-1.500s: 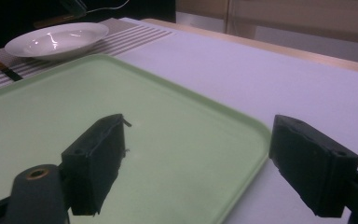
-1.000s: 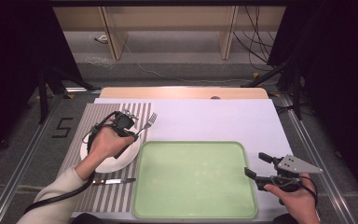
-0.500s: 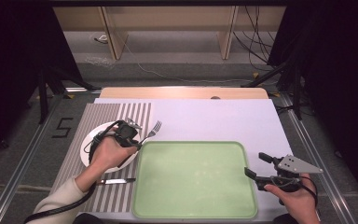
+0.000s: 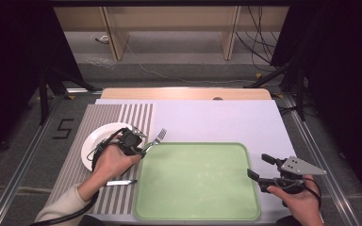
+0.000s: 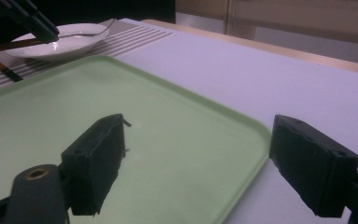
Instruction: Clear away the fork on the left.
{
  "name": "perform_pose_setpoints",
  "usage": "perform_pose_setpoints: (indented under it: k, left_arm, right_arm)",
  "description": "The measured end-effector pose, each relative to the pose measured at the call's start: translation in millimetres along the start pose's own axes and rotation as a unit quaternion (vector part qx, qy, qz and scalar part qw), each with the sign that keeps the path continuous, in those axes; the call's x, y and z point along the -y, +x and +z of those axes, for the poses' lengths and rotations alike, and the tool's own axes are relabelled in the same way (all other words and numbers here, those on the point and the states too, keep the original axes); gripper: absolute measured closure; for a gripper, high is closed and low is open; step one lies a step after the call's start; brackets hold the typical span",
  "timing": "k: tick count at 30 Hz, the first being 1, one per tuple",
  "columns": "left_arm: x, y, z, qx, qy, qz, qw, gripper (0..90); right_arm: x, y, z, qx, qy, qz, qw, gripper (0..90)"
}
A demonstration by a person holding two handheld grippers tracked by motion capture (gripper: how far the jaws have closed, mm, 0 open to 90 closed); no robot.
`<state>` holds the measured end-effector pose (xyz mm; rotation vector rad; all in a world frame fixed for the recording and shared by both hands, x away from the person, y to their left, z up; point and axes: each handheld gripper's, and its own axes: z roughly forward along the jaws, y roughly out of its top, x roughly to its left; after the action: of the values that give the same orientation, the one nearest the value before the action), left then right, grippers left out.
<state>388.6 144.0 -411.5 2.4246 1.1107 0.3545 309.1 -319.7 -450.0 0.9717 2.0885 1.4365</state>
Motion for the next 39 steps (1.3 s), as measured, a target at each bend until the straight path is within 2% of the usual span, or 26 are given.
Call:
perform_pose_setpoints:
  k: [11, 22, 24, 28, 29, 31, 32, 34, 36, 39]
  left_arm:
    - [5.0, -23.5, 17.6, 0.021, 0.016, 0.011, 0.9996, 77.1]
    - [12.2, -42.8, 36.5, 0.050, 0.035, 0.023, 0.9979, 76.9]
    - [12.9, -44.8, 38.3, 0.055, 0.037, 0.020, 0.9976, 76.8]
    - [13.3, -44.0, 36.3, 0.075, 0.025, 0.021, 0.9967, 74.4]
    - [13.4, -43.0, 34.3, 0.078, 0.021, 0.015, 0.9966, 72.7]
    - [14.1, -40.0, 30.3, 0.075, 0.013, 0.012, 0.9970, 72.0]
    - [15.0, -38.0, 28.5, 0.072, 0.013, 0.013, 0.9973, 73.4]
    - [17.6, -34.7, 26.0, 0.067, 0.013, 0.017, 0.9975, 82.1]
    - [20.8, -32.8, 26.0, 0.058, 0.023, 0.023, 0.9978, 89.3]
    - [25.6, -31.9, 28.7, 0.056, 0.036, 0.026, 0.9974, 89.7]
  right_arm:
    - [0.0, 0.2, -0.1, -0.001, 0.000, 0.000, 1.0000, 19.5]
    - [-0.1, 0.6, 0.1, -0.001, 0.000, 0.000, 1.0000, 19.5]
    - [0.0, 0.6, -0.1, -0.001, 0.000, 0.000, 1.0000, 19.5]
    - [0.1, 0.4, -0.1, -0.002, 0.001, 0.000, 1.0000, 19.5]
    - [0.1, 0.4, 0.0, -0.002, 0.000, 0.000, 1.0000, 19.5]
    - [0.1, 0.4, -0.1, -0.002, 0.000, 0.000, 1.0000, 19.5]
    - [0.1, 0.5, -0.1, -0.002, 0.000, 0.000, 1.0000, 19.5]
    - [0.0, 0.7, 0.1, -0.002, 0.001, 0.000, 1.0000, 19.5]
    - [0.1, 0.9, 0.5, -0.003, 0.000, 0.000, 1.0000, 19.5]
    - [0.1, 0.8, 0.7, -0.003, 0.000, 0.000, 1.0000, 19.5]
